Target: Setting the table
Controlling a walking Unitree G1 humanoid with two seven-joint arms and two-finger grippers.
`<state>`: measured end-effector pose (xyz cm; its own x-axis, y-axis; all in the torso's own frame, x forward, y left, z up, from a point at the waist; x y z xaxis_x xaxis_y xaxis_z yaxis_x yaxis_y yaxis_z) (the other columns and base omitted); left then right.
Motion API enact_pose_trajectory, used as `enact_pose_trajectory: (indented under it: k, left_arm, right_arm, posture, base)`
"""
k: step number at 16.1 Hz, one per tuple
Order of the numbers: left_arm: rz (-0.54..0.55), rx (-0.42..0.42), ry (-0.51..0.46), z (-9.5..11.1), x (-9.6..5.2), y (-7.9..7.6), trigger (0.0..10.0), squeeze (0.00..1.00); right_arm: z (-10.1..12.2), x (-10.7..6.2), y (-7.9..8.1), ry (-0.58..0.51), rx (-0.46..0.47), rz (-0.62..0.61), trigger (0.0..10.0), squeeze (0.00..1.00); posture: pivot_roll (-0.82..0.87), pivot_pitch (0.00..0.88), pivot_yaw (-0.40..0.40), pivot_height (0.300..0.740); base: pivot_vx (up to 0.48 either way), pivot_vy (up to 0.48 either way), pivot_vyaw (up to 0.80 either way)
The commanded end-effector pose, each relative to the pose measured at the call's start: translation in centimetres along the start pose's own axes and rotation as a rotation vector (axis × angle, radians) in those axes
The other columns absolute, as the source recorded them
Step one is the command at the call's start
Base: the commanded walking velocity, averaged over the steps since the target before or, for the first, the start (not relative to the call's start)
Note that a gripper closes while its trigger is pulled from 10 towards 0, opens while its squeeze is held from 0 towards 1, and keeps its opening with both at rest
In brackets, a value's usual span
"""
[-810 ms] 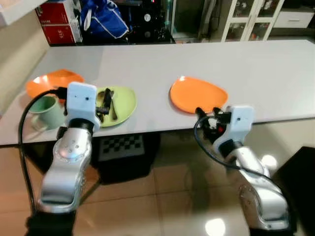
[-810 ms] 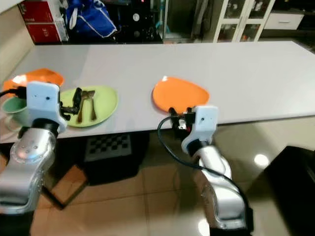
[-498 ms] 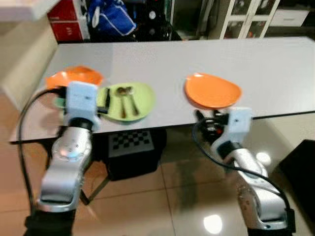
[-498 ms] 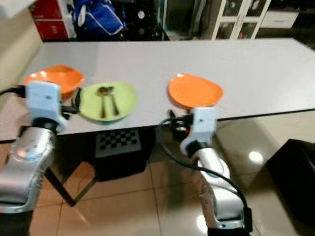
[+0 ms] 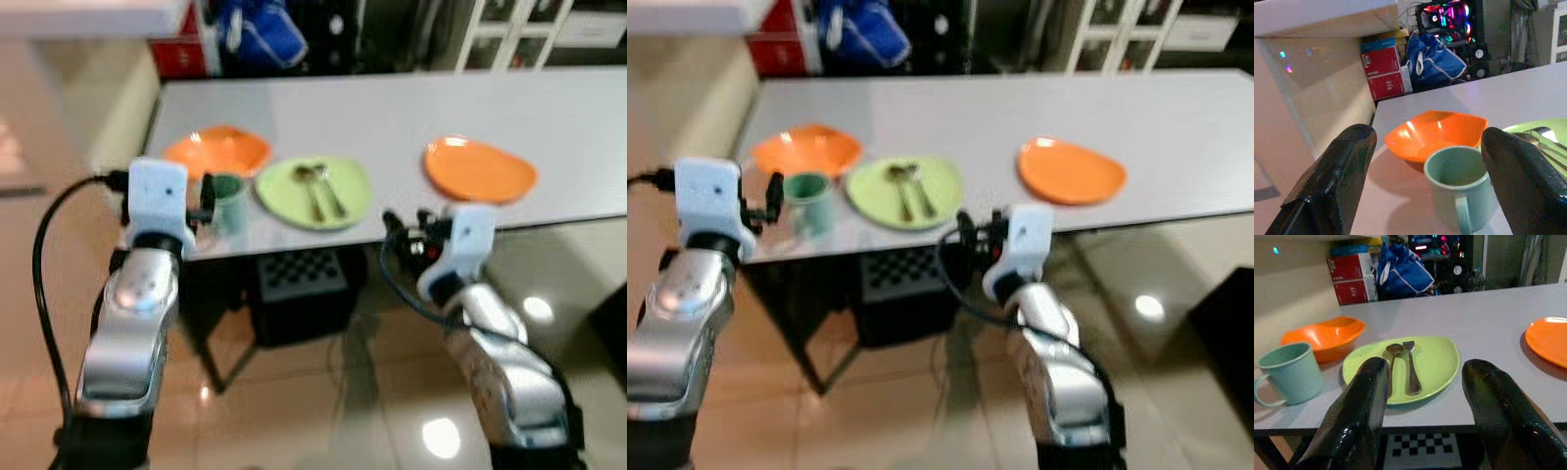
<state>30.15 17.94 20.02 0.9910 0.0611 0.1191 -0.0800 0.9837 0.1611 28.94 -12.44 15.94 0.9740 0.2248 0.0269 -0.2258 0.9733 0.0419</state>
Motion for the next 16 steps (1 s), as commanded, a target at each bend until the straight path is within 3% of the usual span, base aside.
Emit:
enact_pose_trajectory:
  k: [1,4,8,11,16]
  left_arm:
    - [-0.033,0.003,-0.007,0.2,0.1,-0.9,10.0,0.0]
    - [-0.019,0.011,-0.007,0.1,0.4,-0.3,10.0,0.0]
    - [-0.012,0.01,-0.012,0.3,0.3,-0.1,10.0,0.0]
    - [0.006,0.017,-0.011,0.3,0.4,0.6,10.0,0.0]
    - [-0.004,0.013,-0.022,0.5,0.4,0.1,10.0,0.0]
  right_arm:
    - [-0.7,-0.3,-0.9,0.032,0.003,-0.042,10.0,0.0]
    - [-0.8,-0.2,-0.1,0.033,0.004,-0.021,10.0,0.0]
    - [-0.8,-0.2,-0.7,0.03,-0.003,-0.031,10.0,0.0]
    - [-0.8,-0.1,0.0,0.023,-0.016,-0.009,10.0,0.0]
    - [-0.7,0.1,-0.3,0.017,-0.02,-0.003,10.0,0.0]
  posture:
    - [0.02,0.0,0.001,0.74]
    - [0.01,0.0,0.003,0.74]
    - [0.03,0.0,-0.001,0.74]
    - [0.02,0.0,-0.002,0.74]
    - [0.03,0.0,-0.004,0.74]
  base:
    - [0.0,0.371,0.0]
    - [0.0,0.37,0.0]
    - [0.0,0.373,-0.34]
    - [0.0,0.375,0.0]
    - [0.0,0.375,0.0]
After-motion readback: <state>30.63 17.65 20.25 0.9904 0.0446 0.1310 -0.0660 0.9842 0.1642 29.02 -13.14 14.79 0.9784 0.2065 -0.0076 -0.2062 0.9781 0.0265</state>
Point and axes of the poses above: a point about 5 cm out from each wrist's last joint towards the gripper, its own x axis pointing out of the wrist towards the gripper, its own z axis along the axis of the wrist's last joint, y = z × x, the point moved 1 cm from there along x, pointing out of the wrist towards the gripper, and after that the axes turned 5 degrees about -x, right-handed, at the moved point
